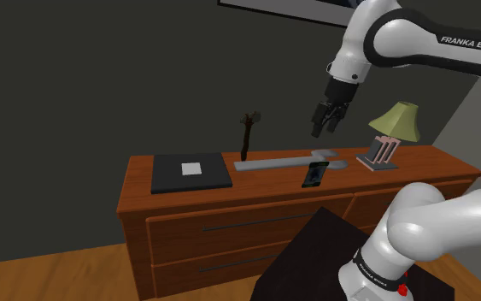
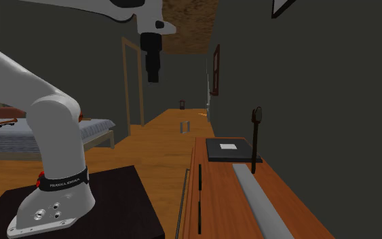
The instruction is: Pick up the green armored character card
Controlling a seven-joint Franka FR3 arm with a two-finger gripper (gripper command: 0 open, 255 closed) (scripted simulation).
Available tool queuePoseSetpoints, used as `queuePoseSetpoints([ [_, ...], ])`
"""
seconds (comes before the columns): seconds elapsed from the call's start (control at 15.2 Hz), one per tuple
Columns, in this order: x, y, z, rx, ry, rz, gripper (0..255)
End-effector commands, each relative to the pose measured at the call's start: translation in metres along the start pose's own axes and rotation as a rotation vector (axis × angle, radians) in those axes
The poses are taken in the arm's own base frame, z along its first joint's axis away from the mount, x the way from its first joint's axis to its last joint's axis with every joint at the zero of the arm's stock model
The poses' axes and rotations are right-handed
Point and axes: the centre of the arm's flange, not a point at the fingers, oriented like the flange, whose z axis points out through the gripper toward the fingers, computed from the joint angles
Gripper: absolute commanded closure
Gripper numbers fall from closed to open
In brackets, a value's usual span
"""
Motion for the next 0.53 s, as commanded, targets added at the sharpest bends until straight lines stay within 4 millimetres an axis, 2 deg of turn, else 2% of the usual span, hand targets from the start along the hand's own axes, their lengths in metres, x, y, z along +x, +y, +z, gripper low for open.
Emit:
queuePoseSetpoints([
  [0.0,0.000,0.000,0.000,0.000,0.000,0.000,0],
  [0.46,0.029,0.051,0.063,-0.091,-0.137,-0.323,0],
])
